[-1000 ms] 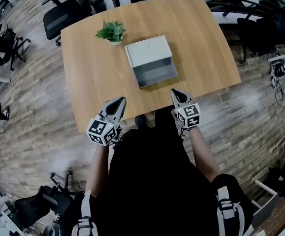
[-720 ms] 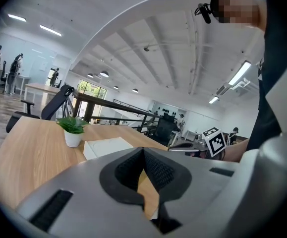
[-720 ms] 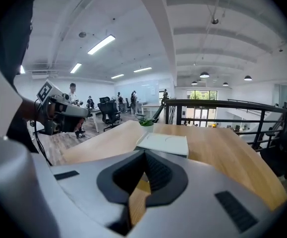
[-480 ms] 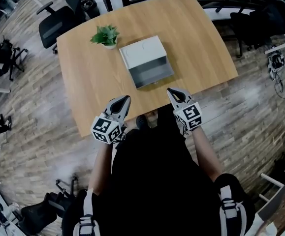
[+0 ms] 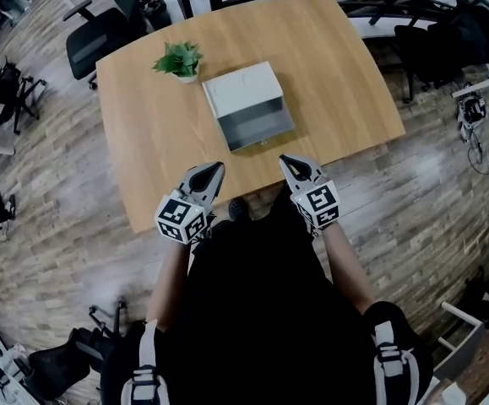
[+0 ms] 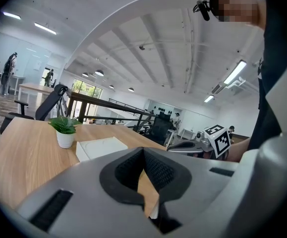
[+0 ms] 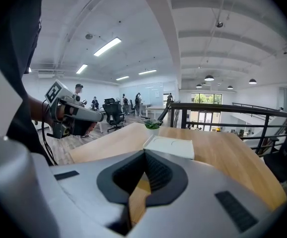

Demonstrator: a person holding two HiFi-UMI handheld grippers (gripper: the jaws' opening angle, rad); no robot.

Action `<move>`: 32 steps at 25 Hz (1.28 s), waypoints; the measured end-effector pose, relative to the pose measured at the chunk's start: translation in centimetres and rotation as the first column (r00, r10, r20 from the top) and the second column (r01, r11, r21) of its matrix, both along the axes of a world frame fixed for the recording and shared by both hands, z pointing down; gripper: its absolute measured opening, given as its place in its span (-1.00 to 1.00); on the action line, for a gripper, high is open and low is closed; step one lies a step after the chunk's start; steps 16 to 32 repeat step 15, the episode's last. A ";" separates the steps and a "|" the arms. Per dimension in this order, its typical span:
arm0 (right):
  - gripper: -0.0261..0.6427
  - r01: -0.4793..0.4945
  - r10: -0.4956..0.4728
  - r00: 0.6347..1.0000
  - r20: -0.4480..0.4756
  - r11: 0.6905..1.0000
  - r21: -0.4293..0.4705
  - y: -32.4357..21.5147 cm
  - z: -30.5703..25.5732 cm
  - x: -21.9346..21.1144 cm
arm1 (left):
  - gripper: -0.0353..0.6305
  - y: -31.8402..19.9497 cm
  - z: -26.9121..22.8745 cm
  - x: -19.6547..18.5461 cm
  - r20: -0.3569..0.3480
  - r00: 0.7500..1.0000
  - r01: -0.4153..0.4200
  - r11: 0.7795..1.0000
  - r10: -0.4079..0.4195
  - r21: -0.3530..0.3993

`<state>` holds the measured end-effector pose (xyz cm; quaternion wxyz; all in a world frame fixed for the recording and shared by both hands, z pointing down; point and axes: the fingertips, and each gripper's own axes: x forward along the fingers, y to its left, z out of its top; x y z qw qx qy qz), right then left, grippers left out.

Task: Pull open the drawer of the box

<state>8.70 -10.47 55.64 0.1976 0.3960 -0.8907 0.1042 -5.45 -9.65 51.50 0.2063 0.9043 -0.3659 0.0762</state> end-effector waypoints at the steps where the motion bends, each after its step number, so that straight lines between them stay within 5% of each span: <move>1: -0.85 0.008 -0.008 1.000 -0.004 1.000 0.001 -0.2 0.0 -0.1 | -0.83 -0.2 0.0 0.2 -0.003 1.000 0.002 1.000 -0.002 -0.002; 32: -0.85 0.079 -0.079 0.996 -0.047 0.997 0.006 -3.1 -0.2 0.0 | -0.83 -2.9 -0.4 1.8 -0.023 0.999 0.044 0.999 -0.044 0.005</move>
